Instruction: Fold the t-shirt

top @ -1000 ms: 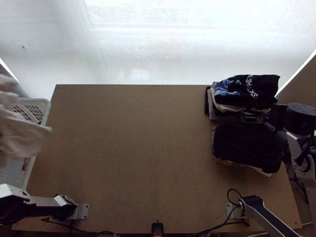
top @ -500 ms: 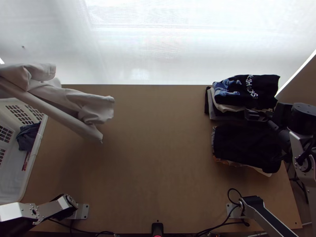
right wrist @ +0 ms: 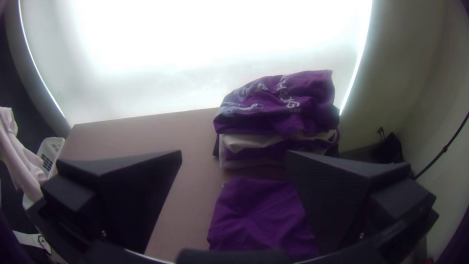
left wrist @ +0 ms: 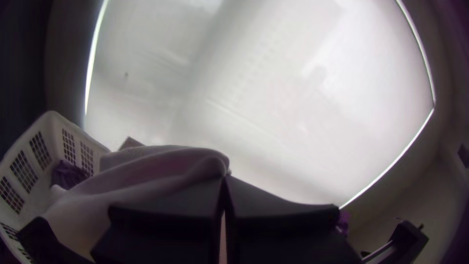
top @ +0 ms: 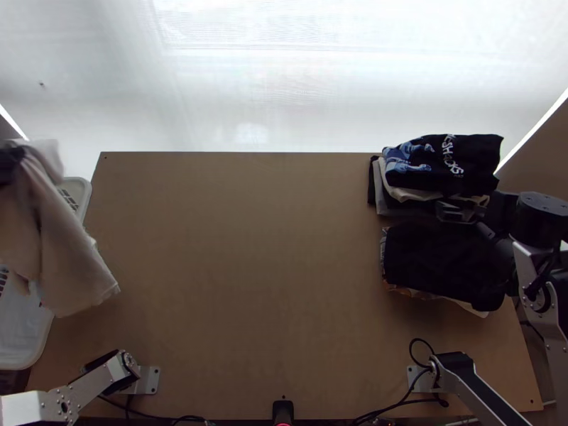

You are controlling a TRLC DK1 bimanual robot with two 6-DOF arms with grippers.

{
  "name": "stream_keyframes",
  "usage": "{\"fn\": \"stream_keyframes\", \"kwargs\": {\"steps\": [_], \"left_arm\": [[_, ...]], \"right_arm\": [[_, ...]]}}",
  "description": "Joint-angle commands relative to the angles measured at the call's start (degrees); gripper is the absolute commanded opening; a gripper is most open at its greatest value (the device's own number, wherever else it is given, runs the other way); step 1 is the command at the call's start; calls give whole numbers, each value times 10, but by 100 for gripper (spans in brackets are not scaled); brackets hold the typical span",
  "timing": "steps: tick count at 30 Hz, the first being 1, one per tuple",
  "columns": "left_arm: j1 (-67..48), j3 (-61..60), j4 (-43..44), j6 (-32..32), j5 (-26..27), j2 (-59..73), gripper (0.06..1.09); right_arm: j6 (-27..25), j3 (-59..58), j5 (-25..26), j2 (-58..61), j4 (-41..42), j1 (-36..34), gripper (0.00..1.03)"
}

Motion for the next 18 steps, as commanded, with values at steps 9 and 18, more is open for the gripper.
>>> {"fn": "stream_keyframes", "kwargs": {"steps": [9,18], "left_arm": [[-540,-423,231,-60,-275,-8,9],[-700,-440,337,-49,-289,101,9]], "right_arm": [[-3,-34,1,-34,2,0,98],[-6,-43,1,-29,8,0,98]]}}
